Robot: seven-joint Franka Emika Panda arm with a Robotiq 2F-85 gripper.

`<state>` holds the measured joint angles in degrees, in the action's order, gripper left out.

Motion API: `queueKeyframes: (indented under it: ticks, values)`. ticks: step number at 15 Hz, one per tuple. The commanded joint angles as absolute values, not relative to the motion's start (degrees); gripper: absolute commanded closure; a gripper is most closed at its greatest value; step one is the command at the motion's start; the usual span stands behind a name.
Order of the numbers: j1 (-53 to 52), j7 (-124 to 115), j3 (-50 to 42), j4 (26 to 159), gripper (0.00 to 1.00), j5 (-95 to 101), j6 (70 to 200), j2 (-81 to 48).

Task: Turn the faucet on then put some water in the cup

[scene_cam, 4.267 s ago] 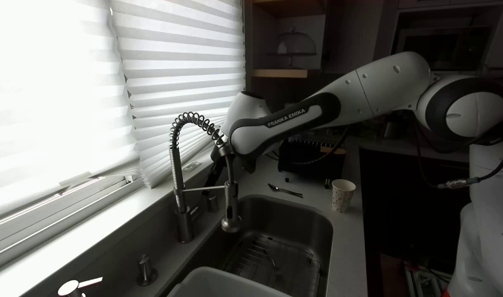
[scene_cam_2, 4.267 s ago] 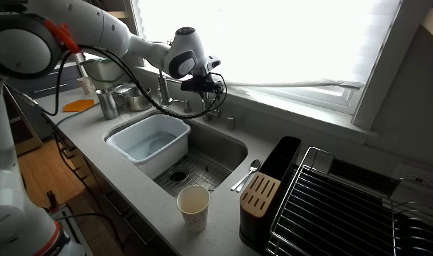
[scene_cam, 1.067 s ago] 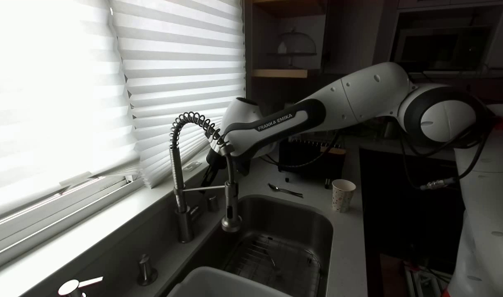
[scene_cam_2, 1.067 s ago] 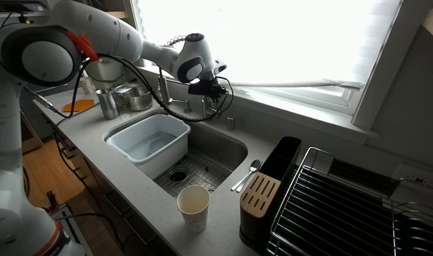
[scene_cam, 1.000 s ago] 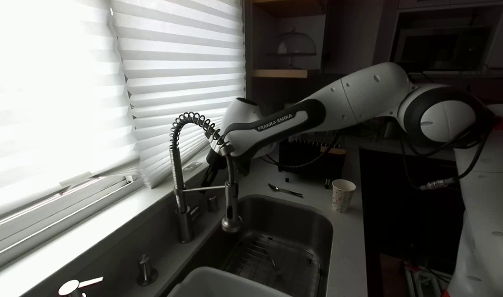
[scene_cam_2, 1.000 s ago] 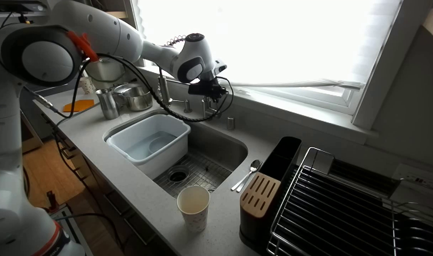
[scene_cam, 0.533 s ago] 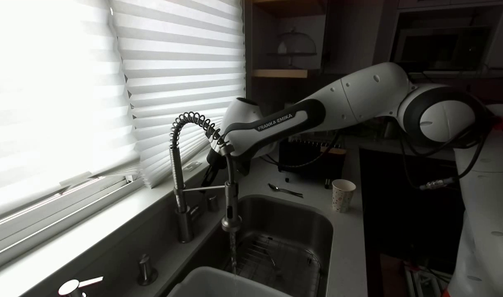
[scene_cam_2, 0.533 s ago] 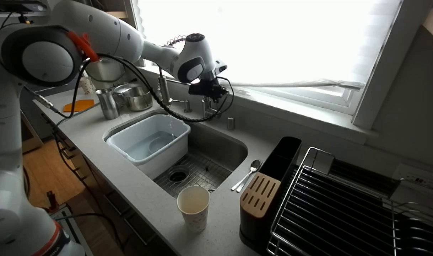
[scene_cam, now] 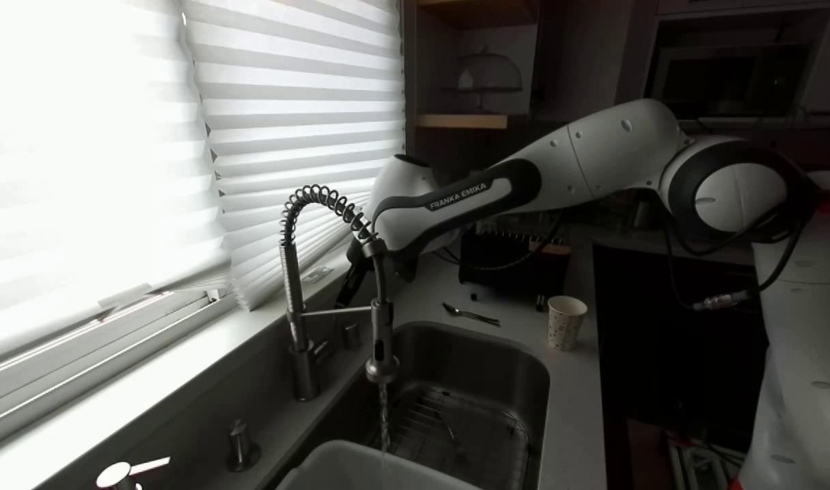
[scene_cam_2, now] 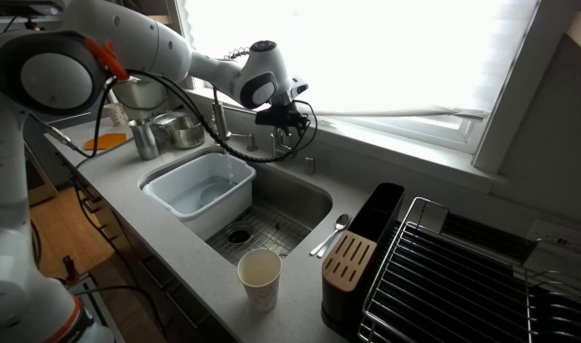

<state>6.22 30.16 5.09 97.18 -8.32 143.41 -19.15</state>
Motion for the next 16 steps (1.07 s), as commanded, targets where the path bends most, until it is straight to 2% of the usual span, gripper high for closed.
queueKeyframes:
  ticks: [1,3,4,9,16]
  values:
    - [5.71,27.03,3.02,99.05,0.17,-3.85,137.38,-14.83]
    - [5.61,27.01,2.49,99.51,0.02,-2.08,131.41,-12.78]
    - [5.59,27.13,2.39,99.72,0.00,-1.76,128.30,-11.85]
    - [5.15,25.84,0.81,101.79,0.00,2.30,113.99,-7.14]
    - [8.18,26.08,-4.93,108.90,0.00,3.33,103.48,0.74]
